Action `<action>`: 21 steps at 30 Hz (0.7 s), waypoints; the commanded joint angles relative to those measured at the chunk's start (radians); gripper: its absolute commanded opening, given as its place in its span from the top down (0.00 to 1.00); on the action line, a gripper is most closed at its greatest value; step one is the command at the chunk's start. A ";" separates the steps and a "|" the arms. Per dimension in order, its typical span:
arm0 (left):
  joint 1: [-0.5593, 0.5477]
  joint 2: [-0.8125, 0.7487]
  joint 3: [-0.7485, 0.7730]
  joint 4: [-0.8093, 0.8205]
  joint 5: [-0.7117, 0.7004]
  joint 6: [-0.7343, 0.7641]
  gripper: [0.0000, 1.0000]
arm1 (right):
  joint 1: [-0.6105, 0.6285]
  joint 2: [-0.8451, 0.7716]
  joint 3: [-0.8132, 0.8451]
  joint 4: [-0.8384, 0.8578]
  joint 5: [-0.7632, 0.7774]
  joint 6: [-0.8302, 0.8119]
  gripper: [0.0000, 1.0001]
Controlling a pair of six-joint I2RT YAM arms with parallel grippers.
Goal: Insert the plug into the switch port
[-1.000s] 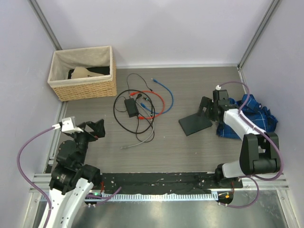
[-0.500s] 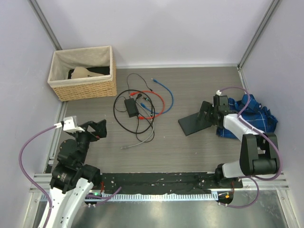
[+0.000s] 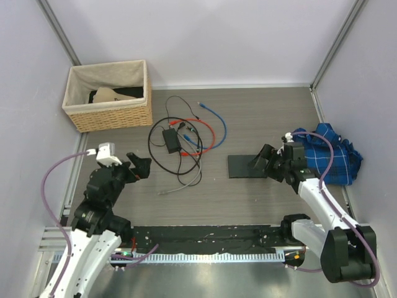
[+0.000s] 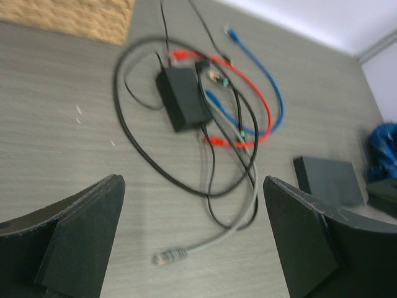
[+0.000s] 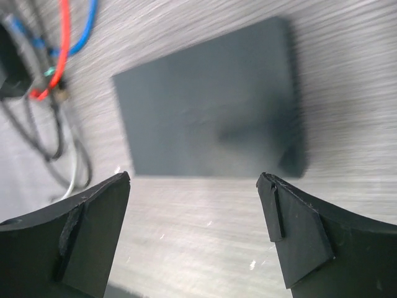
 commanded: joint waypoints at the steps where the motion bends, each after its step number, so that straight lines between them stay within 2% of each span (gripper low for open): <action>1: 0.005 0.137 0.004 0.036 0.193 -0.087 0.00 | 0.019 -0.068 0.018 -0.084 -0.073 0.014 0.06; 3: 0.001 0.254 0.007 0.069 0.292 -0.109 0.00 | 0.017 -0.115 0.027 -0.145 0.042 -0.026 0.06; 6: -0.056 0.427 0.059 0.080 0.313 -0.120 0.00 | 0.017 -0.175 0.047 -0.180 0.151 -0.046 0.07; 8: -0.120 0.518 0.123 0.073 0.263 -0.114 0.00 | 0.019 -0.193 0.055 -0.180 0.164 -0.044 0.07; 9: -0.202 0.602 0.145 0.068 0.189 -0.109 0.01 | 0.017 -0.204 0.056 -0.181 0.165 -0.041 0.07; 12: -0.359 0.720 0.240 0.053 0.055 -0.084 0.05 | 0.019 -0.210 0.061 -0.176 0.167 -0.044 0.08; 14: -0.415 0.832 0.289 0.044 -0.029 -0.066 0.10 | 0.017 -0.212 0.058 -0.174 0.165 -0.047 0.08; 18: -0.472 1.006 0.406 0.031 -0.046 -0.020 0.22 | 0.019 -0.235 0.039 -0.174 0.153 -0.038 0.09; 19: -0.478 1.042 0.423 0.031 -0.043 -0.011 0.31 | 0.021 -0.244 0.036 -0.173 0.154 -0.037 0.10; 21: -0.495 1.136 0.458 0.022 -0.039 0.011 0.37 | 0.021 -0.255 0.030 -0.176 0.156 -0.034 0.10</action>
